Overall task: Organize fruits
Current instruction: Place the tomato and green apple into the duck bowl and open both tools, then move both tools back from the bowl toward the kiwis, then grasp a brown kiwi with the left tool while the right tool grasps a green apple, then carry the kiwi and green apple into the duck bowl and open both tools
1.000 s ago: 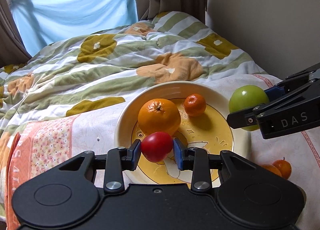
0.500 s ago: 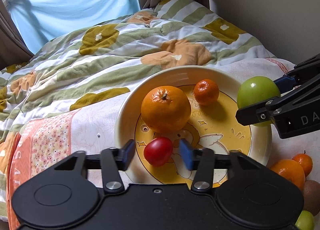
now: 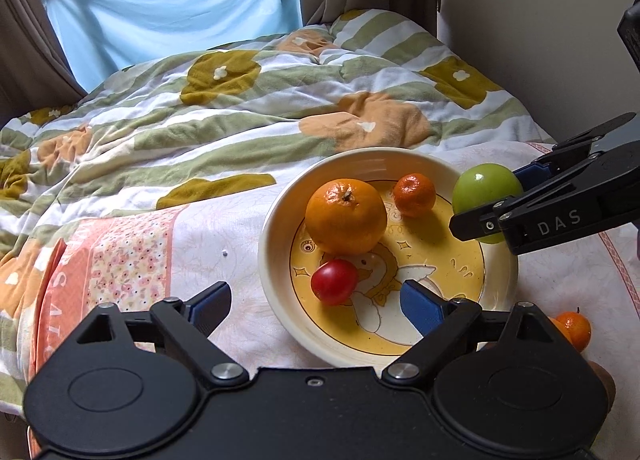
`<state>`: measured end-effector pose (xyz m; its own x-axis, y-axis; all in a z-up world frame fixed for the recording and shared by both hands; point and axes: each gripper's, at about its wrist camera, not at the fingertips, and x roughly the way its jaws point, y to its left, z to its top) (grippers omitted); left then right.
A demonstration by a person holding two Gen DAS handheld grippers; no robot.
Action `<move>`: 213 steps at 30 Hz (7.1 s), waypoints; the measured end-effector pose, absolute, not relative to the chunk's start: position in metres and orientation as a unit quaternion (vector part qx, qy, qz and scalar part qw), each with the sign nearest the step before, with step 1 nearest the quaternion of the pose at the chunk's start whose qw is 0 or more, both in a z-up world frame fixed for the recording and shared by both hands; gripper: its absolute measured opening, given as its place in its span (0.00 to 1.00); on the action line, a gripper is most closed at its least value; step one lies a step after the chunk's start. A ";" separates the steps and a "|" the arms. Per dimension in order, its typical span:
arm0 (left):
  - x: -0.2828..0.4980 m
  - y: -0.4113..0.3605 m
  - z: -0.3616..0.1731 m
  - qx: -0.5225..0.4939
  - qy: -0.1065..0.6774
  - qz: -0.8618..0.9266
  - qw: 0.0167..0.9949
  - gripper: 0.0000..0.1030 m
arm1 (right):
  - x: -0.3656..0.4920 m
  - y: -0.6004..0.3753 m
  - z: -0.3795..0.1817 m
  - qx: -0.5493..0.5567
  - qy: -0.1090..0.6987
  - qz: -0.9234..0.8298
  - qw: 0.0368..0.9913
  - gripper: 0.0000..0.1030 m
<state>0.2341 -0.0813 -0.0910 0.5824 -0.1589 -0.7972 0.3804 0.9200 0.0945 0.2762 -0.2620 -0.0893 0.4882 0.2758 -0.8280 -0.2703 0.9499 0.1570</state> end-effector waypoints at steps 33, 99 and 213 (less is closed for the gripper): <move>0.192 -0.061 -0.061 0.106 0.414 -0.124 0.896 0.91 | 0.244 -0.273 -0.062 0.021 0.417 0.138 0.898 1.00; 0.126 -0.095 -0.158 0.302 0.339 -0.486 0.747 0.59 | 0.054 -0.232 -0.122 0.256 0.456 -0.133 0.842 0.90; 0.198 -0.062 -0.076 0.117 0.402 -0.199 0.886 0.86 | 0.206 -0.265 -0.064 0.106 0.455 0.081 0.881 0.66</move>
